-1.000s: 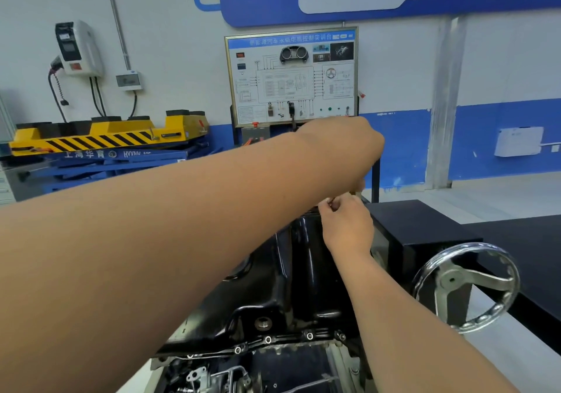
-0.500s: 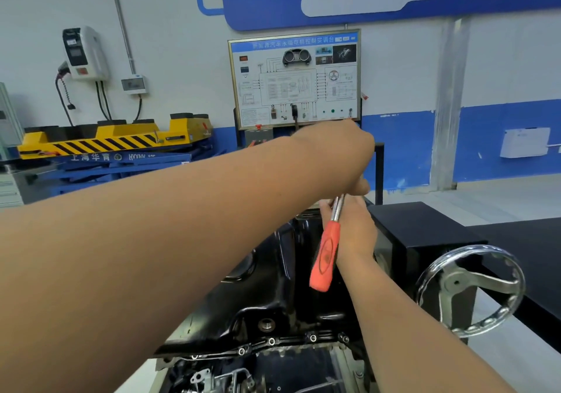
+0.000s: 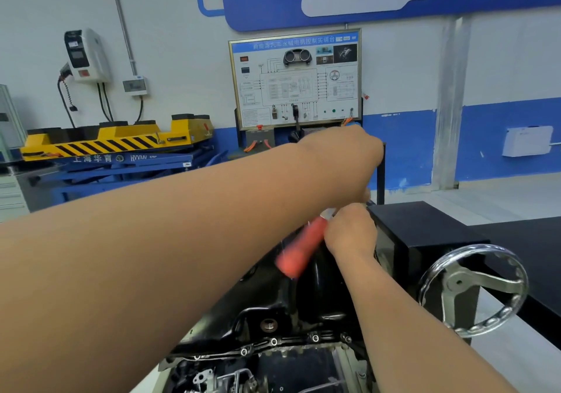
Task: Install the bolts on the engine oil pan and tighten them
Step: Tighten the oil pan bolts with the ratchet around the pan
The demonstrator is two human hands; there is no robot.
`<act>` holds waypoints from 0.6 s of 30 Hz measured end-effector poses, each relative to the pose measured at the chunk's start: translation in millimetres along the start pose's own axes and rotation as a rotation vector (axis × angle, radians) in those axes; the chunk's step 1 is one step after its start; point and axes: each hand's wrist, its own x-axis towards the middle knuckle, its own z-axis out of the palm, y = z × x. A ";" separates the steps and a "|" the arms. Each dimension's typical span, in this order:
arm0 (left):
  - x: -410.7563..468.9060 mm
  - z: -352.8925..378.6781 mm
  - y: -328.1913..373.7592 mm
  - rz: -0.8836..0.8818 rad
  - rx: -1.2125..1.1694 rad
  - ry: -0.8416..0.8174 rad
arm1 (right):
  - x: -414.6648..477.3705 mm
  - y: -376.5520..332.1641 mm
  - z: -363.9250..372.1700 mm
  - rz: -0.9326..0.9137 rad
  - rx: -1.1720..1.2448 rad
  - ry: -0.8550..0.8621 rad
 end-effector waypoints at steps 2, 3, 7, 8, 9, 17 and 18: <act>-2.6 0.9 0.0 -0.001 0.053 -0.009 | 0.5 1.7 1.7 -0.025 0.031 0.003; -2.1 2.2 -2.0 -0.015 0.045 -0.001 | 0.1 2.3 2.0 -0.054 0.032 0.006; -0.7 8.9 -8.9 -0.062 -0.193 0.048 | -0.9 7.1 5.0 -0.172 0.045 0.040; 0.4 12.5 -7.1 -0.092 -0.279 0.041 | -2.3 8.0 5.5 -0.207 0.058 0.060; 1.6 16.8 -4.7 -0.128 -0.359 0.024 | -2.9 8.5 5.5 -0.226 0.077 0.085; 6.0 50.2 2.0 -0.431 -1.105 0.388 | -3.1 5.9 -18.1 -0.076 0.374 -0.148; 7.7 54.1 3.2 -0.443 -1.169 0.433 | 1.1 4.3 -28.6 -0.008 0.451 -0.229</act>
